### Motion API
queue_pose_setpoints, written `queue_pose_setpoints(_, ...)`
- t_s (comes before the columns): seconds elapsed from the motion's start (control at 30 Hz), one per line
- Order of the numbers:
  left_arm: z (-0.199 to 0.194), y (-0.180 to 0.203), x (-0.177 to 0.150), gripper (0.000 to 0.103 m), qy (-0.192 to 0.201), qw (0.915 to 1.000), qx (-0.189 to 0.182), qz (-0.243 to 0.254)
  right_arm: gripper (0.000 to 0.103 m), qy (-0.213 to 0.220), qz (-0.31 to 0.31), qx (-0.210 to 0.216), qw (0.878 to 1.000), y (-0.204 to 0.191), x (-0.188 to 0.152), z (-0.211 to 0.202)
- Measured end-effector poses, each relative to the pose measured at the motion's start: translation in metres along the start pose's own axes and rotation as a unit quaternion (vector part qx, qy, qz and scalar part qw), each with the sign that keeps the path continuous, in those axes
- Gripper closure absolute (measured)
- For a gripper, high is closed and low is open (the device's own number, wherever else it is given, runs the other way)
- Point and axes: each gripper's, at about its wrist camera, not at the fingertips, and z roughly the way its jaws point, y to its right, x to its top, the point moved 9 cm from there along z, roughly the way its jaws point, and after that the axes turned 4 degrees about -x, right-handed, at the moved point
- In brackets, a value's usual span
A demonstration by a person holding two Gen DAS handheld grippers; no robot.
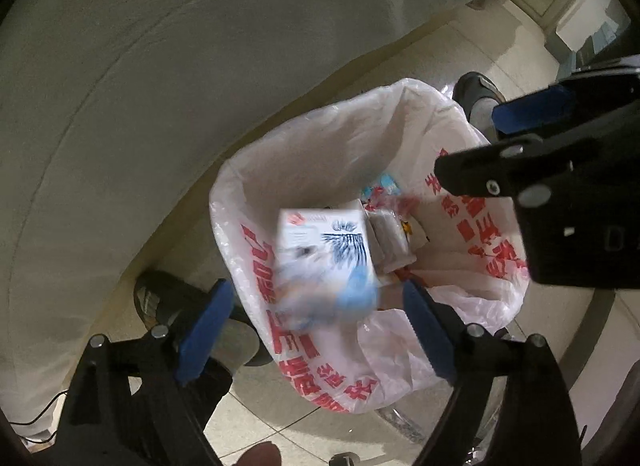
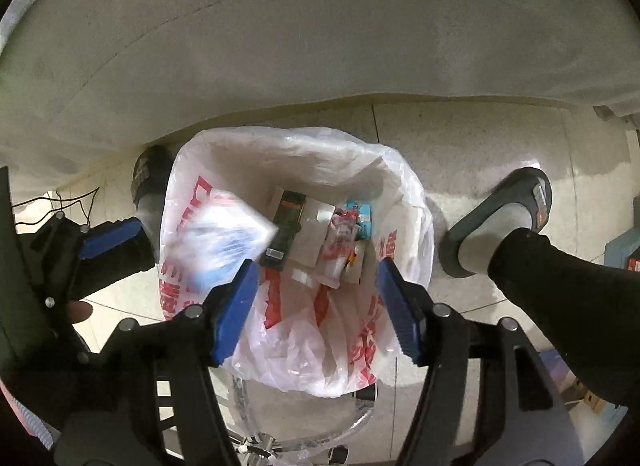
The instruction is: Collect trash
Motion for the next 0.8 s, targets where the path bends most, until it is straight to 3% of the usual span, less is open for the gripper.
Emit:
queue_pose_setpoints(0.17,-0.003,0.003,0.001,0.013,0.008,0.9999,-0.008,-0.006,0.042,-0.001,0.007,-0.007,1.0,0.006,-0.001,-0.001)
queue_pose_setpoints(0.47,-0.007,0.005,-0.002,0.013,0.015,0.9999,-0.003,-0.004,0.041,0.003,0.021,-0.006,1.0,0.011,0.001,-0.008)
queue_pose_setpoints(0.53,-0.011,0.005,-0.002,0.013,0.018,0.9998,-0.005,-0.005,0.036,0.007,0.024,-0.002,1.0,0.011,0.002,-0.012)
queue_pose_setpoints(0.8,-0.042,0.0,0.003,0.009,0.048,0.9986,0.016,-0.012,0.033,0.032,0.019,-0.002,0.999,0.007,0.005,-0.049)
